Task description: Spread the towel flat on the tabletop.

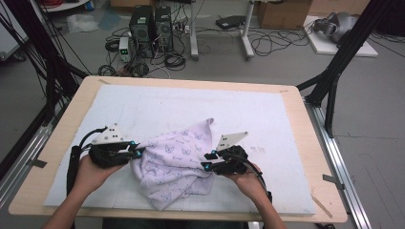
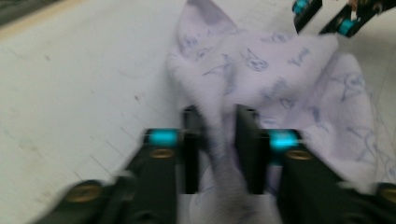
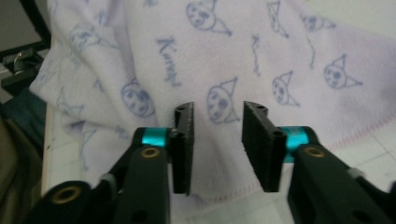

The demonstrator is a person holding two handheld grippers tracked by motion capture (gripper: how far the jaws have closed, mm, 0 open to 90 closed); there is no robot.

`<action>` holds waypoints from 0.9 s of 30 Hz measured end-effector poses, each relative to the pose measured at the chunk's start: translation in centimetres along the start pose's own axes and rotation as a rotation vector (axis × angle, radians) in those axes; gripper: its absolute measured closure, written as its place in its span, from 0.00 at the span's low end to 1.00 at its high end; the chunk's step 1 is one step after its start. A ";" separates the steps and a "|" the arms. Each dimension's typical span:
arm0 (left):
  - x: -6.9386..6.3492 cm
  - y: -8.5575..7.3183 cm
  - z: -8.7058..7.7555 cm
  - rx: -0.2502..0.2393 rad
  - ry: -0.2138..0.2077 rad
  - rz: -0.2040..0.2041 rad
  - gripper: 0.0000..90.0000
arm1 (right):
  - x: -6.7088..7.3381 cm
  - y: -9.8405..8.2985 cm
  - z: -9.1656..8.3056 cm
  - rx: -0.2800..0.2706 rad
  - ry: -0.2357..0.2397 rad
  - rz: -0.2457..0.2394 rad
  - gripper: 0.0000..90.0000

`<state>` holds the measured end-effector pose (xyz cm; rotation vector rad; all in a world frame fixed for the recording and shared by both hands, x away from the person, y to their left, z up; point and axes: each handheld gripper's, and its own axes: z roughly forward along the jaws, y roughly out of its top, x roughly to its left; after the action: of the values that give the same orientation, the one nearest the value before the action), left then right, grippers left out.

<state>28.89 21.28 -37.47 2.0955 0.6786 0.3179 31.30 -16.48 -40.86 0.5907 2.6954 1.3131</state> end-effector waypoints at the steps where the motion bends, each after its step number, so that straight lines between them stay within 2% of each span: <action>1: 0.2 -0.6 0.2 0.010 -0.006 -0.014 0.64 | -0.1 0.1 0.1 -0.012 -0.007 0.004 0.59; 3: 0.5 -1.1 0.4 0.017 -0.012 -0.029 0.52 | -0.4 0.2 0.5 -0.027 0.001 0.026 0.54; 4: 1.0 -1.7 0.7 0.024 -0.018 -0.056 0.52 | -0.4 0.2 0.5 -0.027 0.001 0.026 0.54; 6: 1.6 -2.4 1.2 0.038 -0.020 -0.083 0.46 | -0.6 0.0 1.0 0.004 0.011 0.029 0.52; 7: 2.0 -2.9 1.9 0.057 -0.028 -0.103 0.46 | -1.0 -0.3 1.9 0.054 0.027 0.041 0.56; 8: 2.0 -2.9 1.9 0.057 -0.028 -0.103 0.48 | -1.0 -0.3 1.9 0.054 0.027 0.041 0.56; 9: 2.1 -3.2 2.4 0.071 -0.046 -0.104 0.58 | -1.1 -0.5 2.5 0.083 0.053 0.045 0.75; 10: 1.9 -3.4 3.1 0.086 -0.077 -0.088 0.68 | -1.0 -0.6 2.6 0.098 0.059 0.036 0.82; 11: 1.9 -3.4 3.1 0.086 -0.077 -0.088 0.78 | -1.0 -0.6 2.6 0.098 0.059 0.036 0.82; 12: 1.4 -3.6 3.6 0.102 -0.088 -0.065 0.78 | -0.9 -0.6 2.8 0.106 0.064 0.029 0.89; 13: 0.6 -3.7 4.0 0.118 -0.090 -0.026 0.93 | -0.4 -0.5 2.6 0.128 0.076 -0.007 0.97; 16: -0.1 -3.7 3.9 0.113 -0.073 -0.002 0.94 | -0.1 -0.5 2.1 0.123 0.090 -0.010 0.98; 18: -0.7 -3.8 2.6 0.088 -0.063 0.007 0.94 | 0.8 -0.8 0.5 0.108 0.095 -0.034 0.98; 21: -1.6 -3.8 1.0 0.072 -0.066 0.019 0.95 | 2.1 -1.5 -1.4 0.078 0.108 -0.036 0.98; 23: -2.6 -3.9 0.2 0.068 -0.081 0.031 0.95 | 3.1 -2.1 -2.6 0.057 0.126 -0.026 0.98; 24: -2.6 -3.9 0.2 0.068 -0.081 0.031 0.94 | 3.7 -2.3 -3.1 0.051 0.137 -0.022 0.98; 25: -3.6 -4.0 -0.5 0.068 -0.107 0.051 0.94 | 4.3 -2.6 -3.5 0.052 0.145 -0.031 0.98; 27: -4.4 -4.2 -0.9 0.063 -0.138 0.060 0.90 | 5.4 -2.9 -4.0 0.064 0.157 -0.052 0.98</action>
<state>23.37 21.27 -40.28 2.1782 0.5510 0.1857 24.48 -19.00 -40.10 0.4365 2.8667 1.3169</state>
